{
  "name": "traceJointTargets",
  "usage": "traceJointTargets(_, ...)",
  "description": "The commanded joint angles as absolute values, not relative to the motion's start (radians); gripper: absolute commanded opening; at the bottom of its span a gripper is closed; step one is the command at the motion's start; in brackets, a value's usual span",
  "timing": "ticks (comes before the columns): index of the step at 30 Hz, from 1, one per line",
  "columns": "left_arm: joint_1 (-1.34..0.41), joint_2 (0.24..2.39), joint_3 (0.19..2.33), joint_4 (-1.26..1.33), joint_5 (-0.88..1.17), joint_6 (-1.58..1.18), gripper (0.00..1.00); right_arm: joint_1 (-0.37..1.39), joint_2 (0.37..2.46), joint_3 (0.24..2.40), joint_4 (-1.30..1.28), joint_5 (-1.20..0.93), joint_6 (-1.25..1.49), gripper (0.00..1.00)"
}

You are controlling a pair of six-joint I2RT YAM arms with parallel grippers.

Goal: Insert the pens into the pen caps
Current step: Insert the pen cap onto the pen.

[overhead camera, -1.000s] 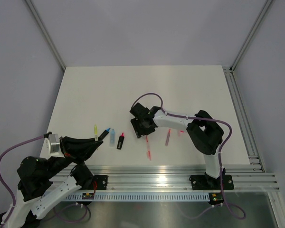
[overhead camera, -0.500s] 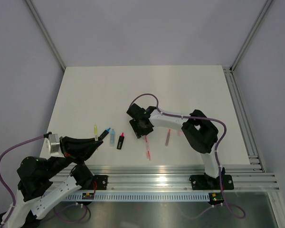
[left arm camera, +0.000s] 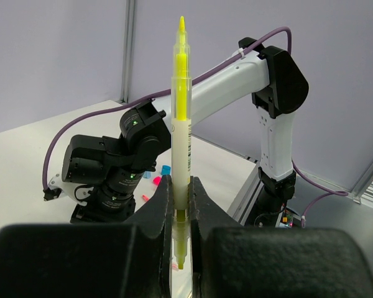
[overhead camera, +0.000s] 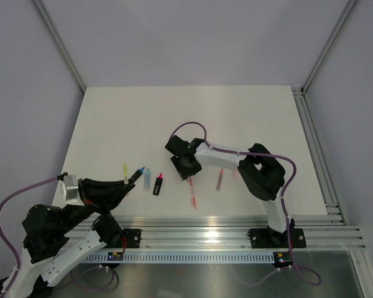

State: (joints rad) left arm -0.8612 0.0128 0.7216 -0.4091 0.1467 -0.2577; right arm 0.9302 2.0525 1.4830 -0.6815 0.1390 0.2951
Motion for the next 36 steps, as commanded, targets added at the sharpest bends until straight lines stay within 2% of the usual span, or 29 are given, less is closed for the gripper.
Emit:
traceJointTargets(1,-0.857,0.020,0.733,-0.365,0.161,-0.242,0.00,0.939,2.043,1.529,-0.681,0.158,0.250,0.49)
traceJointTargets(2,-0.857,0.020,0.733,-0.365,0.161,-0.242,0.00,0.939,2.046,1.532,-0.680,0.158,0.244,0.45)
traceJointTargets(13,-0.856,0.020,0.732,-0.364,0.163,-0.241,0.00,0.939,2.068,1.555,-0.681,0.138,0.255,0.32)
traceJointTargets(24,-0.856,0.020,0.733,-0.365,0.164,-0.242,0.00,0.939,2.085,1.532,-0.647,0.104,0.321,0.27)
traceJointTargets(36,-0.853,0.020,0.732,-0.364,0.164,-0.242,0.00,0.963,2.098,1.523,-0.660,0.144,0.362,0.27)
